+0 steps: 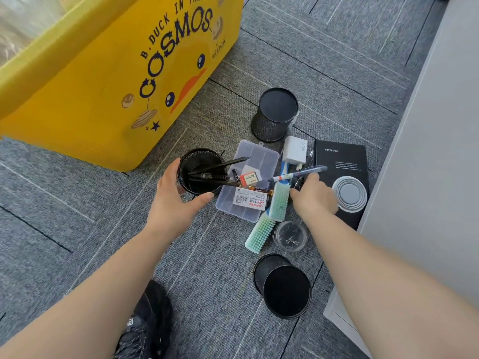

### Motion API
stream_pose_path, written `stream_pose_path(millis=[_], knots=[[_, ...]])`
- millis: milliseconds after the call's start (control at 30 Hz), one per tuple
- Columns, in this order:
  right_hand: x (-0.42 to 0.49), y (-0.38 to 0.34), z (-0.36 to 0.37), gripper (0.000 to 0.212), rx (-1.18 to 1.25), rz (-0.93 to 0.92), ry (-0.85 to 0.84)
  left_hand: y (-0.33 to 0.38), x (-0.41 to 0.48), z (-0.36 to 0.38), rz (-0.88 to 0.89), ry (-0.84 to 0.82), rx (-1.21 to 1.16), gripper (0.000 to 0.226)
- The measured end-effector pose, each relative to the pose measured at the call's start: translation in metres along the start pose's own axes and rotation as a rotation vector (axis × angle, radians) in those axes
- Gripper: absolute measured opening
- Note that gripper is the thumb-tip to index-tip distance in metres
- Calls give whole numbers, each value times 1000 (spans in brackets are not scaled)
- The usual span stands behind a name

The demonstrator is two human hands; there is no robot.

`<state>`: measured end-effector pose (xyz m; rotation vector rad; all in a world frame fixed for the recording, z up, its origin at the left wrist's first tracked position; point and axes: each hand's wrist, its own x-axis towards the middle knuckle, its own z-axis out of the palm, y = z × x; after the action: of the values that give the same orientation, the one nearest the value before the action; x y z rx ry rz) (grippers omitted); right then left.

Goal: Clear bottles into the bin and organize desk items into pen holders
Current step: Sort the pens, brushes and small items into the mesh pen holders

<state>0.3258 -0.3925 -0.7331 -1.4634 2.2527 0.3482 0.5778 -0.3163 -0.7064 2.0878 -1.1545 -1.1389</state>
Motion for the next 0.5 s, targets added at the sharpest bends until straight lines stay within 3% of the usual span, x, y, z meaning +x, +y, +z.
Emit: stream_pose_path(millis=[267,500], knots=[[3,2,7,43,109,46,-89,-2,0,-1,-3,-8,-11,91],[5,2,6,33,113,42,-27,-2,1,-1,-15,-7,-14,92]])
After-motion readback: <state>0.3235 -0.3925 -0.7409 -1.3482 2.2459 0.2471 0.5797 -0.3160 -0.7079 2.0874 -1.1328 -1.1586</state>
